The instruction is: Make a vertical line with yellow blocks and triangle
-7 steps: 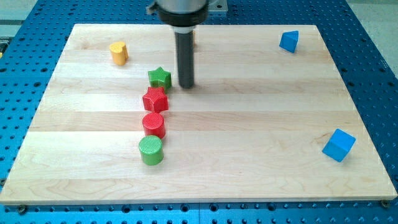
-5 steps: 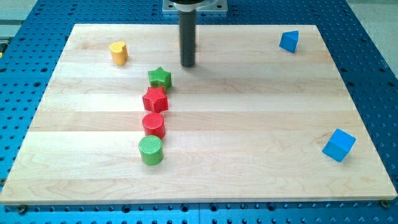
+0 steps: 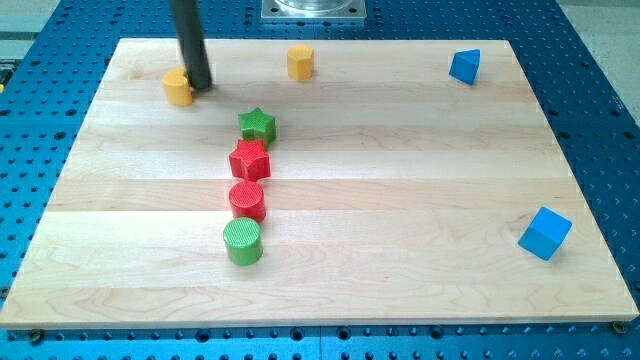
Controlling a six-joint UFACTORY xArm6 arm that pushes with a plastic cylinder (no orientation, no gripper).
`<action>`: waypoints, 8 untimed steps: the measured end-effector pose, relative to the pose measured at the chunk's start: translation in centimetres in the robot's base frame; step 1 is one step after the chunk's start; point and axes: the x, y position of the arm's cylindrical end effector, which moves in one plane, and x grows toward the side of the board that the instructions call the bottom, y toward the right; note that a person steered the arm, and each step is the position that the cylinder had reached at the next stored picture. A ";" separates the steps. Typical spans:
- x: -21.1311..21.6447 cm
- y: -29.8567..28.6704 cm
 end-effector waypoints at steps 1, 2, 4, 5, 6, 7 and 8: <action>-1.5 -1.0; -0.4 -8.5; 2.9 -0.2; 2.9 7.8; 1.9 5.3; -0.2 4.4; 1.2 14.1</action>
